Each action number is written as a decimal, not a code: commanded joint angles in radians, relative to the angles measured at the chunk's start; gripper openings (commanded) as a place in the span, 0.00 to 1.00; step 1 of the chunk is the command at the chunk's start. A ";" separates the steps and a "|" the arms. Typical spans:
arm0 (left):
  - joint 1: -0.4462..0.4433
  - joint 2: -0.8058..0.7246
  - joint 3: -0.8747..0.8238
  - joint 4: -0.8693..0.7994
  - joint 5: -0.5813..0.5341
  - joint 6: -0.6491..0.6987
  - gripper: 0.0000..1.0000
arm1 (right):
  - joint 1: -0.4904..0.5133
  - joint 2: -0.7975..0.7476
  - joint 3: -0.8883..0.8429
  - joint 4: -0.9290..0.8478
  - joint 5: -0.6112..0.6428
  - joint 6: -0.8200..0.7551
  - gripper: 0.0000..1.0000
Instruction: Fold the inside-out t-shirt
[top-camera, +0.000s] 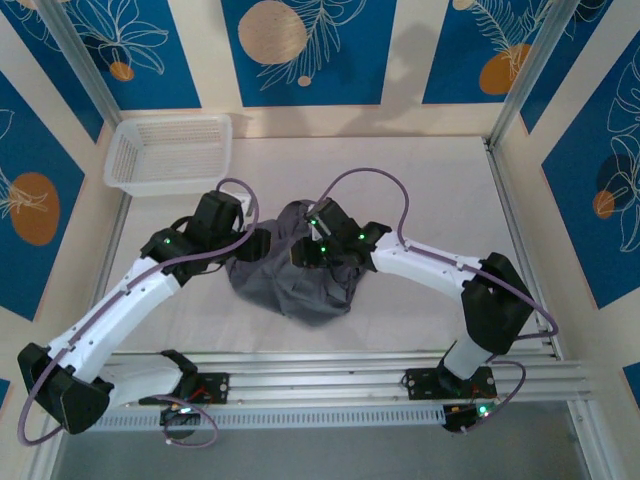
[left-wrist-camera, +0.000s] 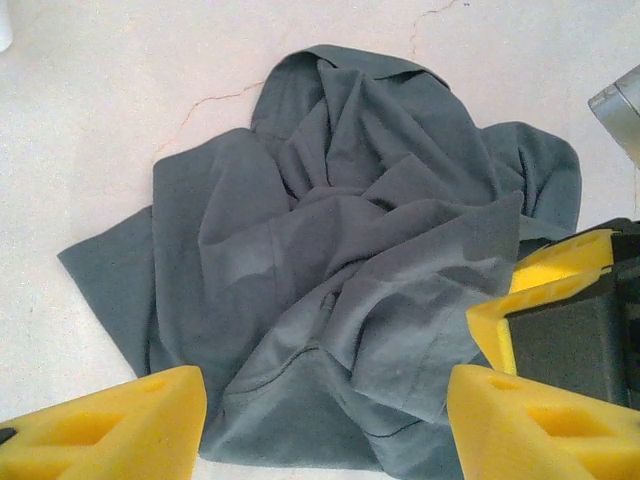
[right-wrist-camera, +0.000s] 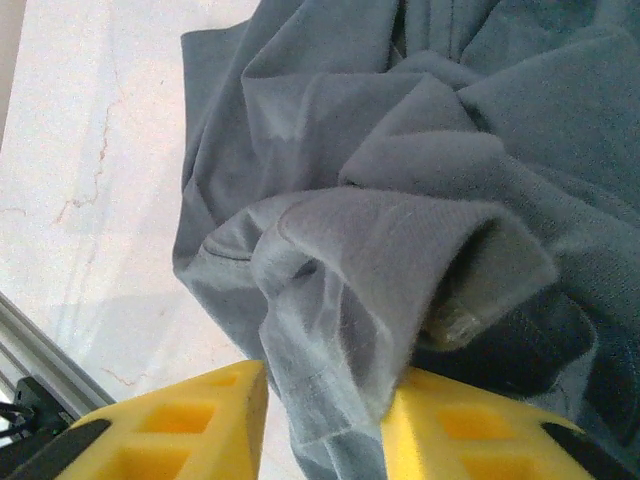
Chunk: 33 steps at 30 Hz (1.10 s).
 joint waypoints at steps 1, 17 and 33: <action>0.013 0.001 -0.001 0.011 0.003 -0.008 0.65 | -0.003 0.018 0.006 0.011 0.019 0.007 0.18; -0.014 -0.209 -0.381 0.461 0.524 -0.094 0.64 | -0.152 -0.256 0.188 0.170 0.013 0.051 0.00; -0.171 0.473 -0.243 0.475 0.046 -0.039 0.87 | -0.228 -0.332 0.253 0.231 0.050 0.019 0.00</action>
